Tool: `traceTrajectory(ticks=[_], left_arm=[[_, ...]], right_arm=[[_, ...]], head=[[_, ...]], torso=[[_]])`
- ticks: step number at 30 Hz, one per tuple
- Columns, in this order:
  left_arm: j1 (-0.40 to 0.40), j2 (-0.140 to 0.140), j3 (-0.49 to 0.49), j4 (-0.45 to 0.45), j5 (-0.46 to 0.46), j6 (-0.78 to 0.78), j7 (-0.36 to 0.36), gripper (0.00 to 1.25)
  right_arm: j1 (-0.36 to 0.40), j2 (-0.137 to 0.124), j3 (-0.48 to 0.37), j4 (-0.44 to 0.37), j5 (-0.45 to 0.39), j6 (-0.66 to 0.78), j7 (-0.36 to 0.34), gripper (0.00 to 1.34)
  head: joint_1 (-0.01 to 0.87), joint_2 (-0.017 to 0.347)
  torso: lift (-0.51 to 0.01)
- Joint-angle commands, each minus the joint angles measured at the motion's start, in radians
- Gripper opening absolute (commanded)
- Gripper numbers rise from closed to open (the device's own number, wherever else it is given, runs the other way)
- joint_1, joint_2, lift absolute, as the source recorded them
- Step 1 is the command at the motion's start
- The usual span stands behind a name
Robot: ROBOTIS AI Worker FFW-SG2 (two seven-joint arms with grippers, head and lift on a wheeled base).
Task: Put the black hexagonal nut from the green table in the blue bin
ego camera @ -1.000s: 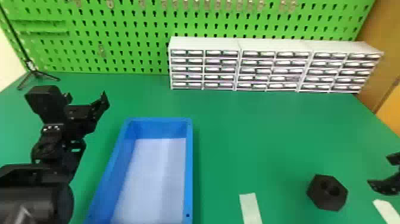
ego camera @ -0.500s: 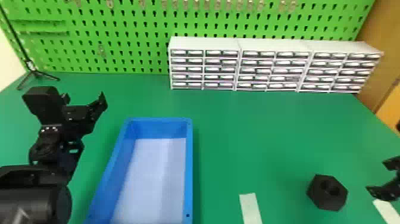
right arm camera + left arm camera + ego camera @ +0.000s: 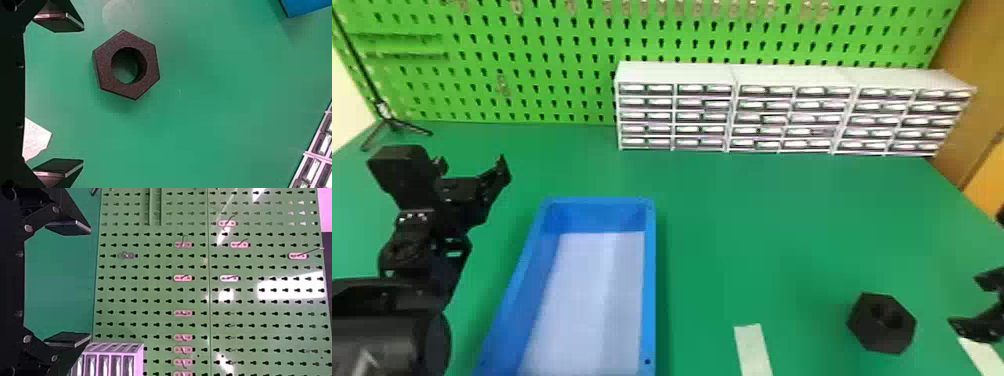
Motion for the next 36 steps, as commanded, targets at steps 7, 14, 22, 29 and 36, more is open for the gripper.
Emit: traceTrajectory(ticks=[7,14,22,29,36], left_arm=[[0.000,0.000,-0.001,0.000,0.000,0.000,0.000,0.93],[-0.002,0.000,-0.004,0.000,0.000,0.002,0.000,0.94],[-0.004,0.000,-0.004,0.000,0.000,0.000,0.000,0.93],[-0.004,0.000,-0.004,0.000,0.000,0.002,0.000,0.93],[0.000,0.000,-0.002,0.000,0.000,0.000,0.000,0.93]], right_arm=[[-0.007,0.002,0.007,0.004,0.013,0.003,0.008,1.24],[-0.012,-0.001,0.011,0.007,0.016,0.006,0.008,1.24],[-0.017,0.004,0.014,0.008,0.018,0.006,0.008,1.24],[-0.024,0.012,0.019,0.010,0.021,0.006,0.008,1.24],[-0.030,0.012,0.028,0.010,0.019,0.006,0.008,1.24]], head=[[0.686,0.028],[0.686,0.028],[0.686,0.028],[0.686,0.028],[0.686,0.028]], torso=[[-0.096],[-0.096],[-0.096],[-0.096],[-0.096]])
